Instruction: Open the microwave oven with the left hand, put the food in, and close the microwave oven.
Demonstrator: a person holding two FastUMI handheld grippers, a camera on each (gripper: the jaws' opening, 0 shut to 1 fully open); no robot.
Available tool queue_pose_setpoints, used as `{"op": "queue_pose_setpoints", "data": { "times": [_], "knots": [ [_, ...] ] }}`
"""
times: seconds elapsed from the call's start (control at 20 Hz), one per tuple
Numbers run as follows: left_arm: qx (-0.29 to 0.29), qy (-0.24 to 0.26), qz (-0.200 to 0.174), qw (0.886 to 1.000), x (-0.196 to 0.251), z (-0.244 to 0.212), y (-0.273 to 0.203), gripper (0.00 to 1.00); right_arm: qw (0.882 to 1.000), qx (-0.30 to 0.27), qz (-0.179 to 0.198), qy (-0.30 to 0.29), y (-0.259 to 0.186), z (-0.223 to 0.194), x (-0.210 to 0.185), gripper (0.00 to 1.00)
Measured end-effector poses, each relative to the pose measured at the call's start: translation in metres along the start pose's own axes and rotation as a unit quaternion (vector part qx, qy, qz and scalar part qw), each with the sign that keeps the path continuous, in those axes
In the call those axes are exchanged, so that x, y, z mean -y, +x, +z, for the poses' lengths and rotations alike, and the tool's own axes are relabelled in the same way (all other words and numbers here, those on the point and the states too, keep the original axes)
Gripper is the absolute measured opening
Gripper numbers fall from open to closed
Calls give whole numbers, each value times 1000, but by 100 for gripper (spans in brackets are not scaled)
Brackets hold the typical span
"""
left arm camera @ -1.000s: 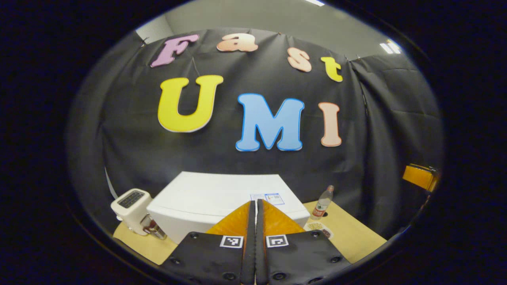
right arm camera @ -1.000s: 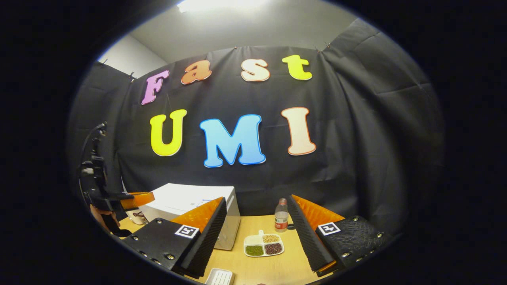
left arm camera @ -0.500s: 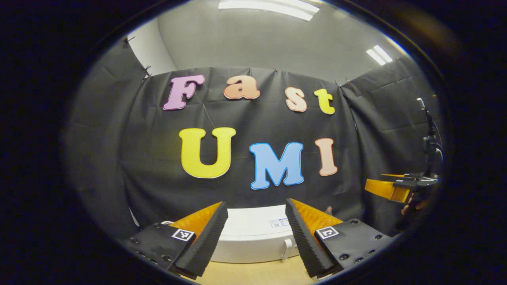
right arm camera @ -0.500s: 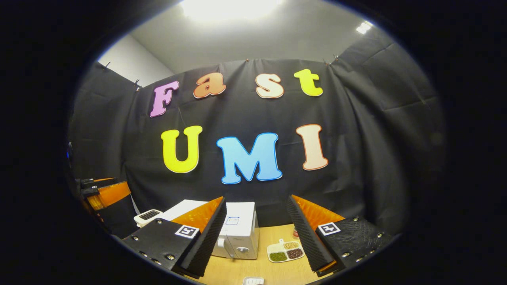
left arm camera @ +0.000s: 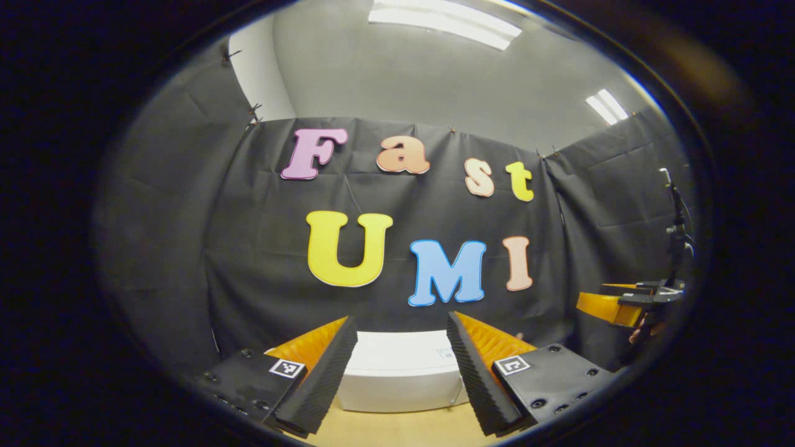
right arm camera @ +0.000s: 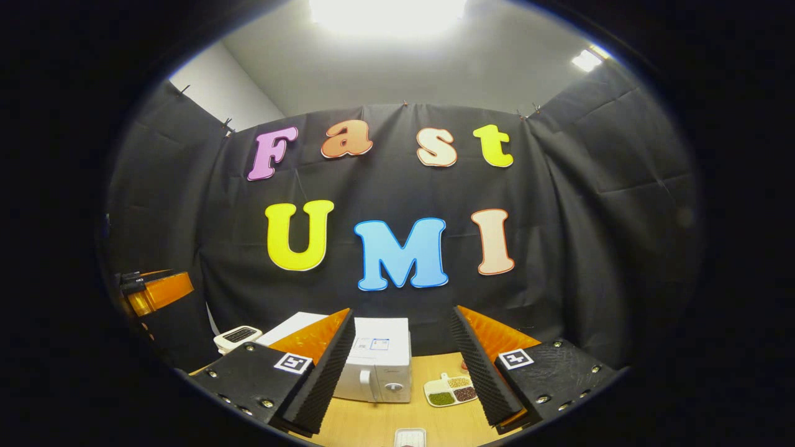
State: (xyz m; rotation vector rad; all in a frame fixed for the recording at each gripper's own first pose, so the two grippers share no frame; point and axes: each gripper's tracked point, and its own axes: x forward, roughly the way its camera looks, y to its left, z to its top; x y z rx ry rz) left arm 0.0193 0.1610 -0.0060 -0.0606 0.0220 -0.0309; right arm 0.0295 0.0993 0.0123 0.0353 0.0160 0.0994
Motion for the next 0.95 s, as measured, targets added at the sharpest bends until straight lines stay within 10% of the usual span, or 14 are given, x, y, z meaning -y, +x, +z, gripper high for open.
{"op": "queue_pose_setpoints", "data": {
  "times": [0.55, 0.95],
  "knots": [
    [6, -21, -1, 1000, 9, -6, -4, 95, 1000, 3, 13, -6, -12, 8, -14, 94],
    [10, -11, 16, 1000, 104, -19, 26, 95, 1000, 5, 13, -3, -9, -1, 89, 93]
  ]
}}
